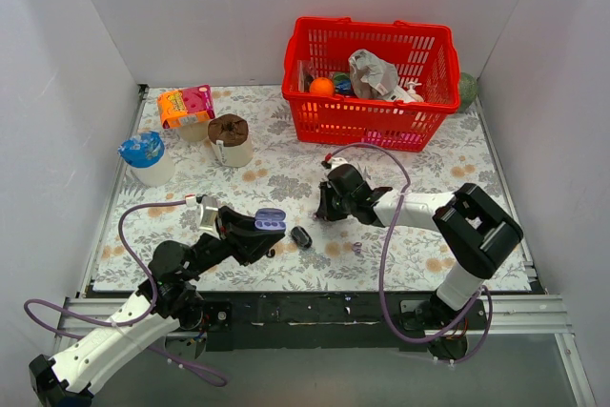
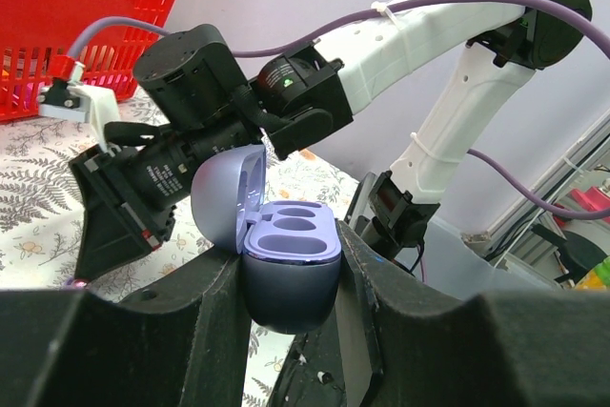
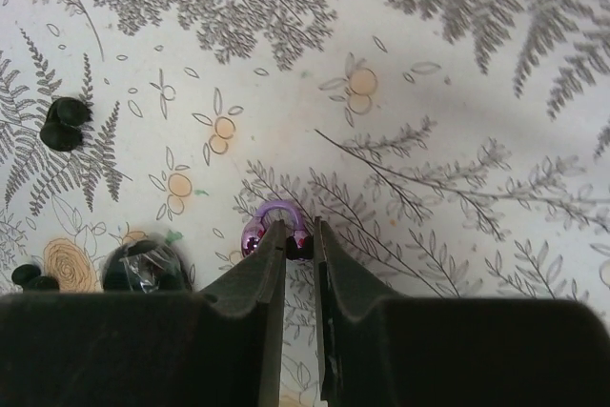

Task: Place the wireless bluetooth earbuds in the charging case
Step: Pick up the earbud from the center of the board.

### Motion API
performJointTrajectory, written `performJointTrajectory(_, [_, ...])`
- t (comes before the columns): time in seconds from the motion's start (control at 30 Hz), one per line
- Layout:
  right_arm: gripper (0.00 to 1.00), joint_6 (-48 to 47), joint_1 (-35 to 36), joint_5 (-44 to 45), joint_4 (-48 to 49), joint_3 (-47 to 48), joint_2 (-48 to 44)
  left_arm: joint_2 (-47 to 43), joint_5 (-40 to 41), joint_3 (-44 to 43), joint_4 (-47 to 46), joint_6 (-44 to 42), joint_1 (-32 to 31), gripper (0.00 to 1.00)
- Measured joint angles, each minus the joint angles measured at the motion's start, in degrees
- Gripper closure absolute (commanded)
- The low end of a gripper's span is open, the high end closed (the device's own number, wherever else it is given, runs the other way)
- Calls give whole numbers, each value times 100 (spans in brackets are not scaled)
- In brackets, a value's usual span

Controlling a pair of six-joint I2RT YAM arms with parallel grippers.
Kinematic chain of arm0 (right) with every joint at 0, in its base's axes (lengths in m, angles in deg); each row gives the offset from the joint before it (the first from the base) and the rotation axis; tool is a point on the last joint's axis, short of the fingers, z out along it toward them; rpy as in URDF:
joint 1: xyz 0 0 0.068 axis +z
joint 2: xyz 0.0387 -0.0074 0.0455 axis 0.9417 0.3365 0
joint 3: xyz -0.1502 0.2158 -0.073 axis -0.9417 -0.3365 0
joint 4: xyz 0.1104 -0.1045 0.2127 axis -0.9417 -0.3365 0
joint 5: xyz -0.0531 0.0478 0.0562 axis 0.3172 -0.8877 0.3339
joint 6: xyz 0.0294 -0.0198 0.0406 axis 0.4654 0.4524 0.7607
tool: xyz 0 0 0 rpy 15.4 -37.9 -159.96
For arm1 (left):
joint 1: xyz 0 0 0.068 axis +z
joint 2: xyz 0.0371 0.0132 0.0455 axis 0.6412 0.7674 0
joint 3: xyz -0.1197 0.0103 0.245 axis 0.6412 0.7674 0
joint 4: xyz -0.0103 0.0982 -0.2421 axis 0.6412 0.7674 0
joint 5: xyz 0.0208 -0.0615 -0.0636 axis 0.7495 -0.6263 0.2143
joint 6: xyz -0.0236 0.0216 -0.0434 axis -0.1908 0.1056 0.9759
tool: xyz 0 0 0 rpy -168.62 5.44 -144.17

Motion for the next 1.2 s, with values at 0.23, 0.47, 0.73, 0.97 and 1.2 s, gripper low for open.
performJointTrajectory(0.23, [99,758,-127,138,-514,-258,-439,0,55,0,50,0,-22,100])
performJointTrajectory(0.47, [99,820,-120,498,-1495,-420,-1228,52,184,0,-52,-4,-20,100])
performJointTrajectory(0.73, [99,72,203,1137,-2308,-83,-3134,1198,256,-17,-1067,-120,-22,100])
performJointTrajectory(0.97, [99,-568,590,1718,-2629,717,-4050,2715,321,-365,-2317,-385,-22,100])
performJointTrajectory(1.2, [99,-931,1032,2085,-2618,1246,-4207,4057,361,-866,-3676,-662,-22,100])
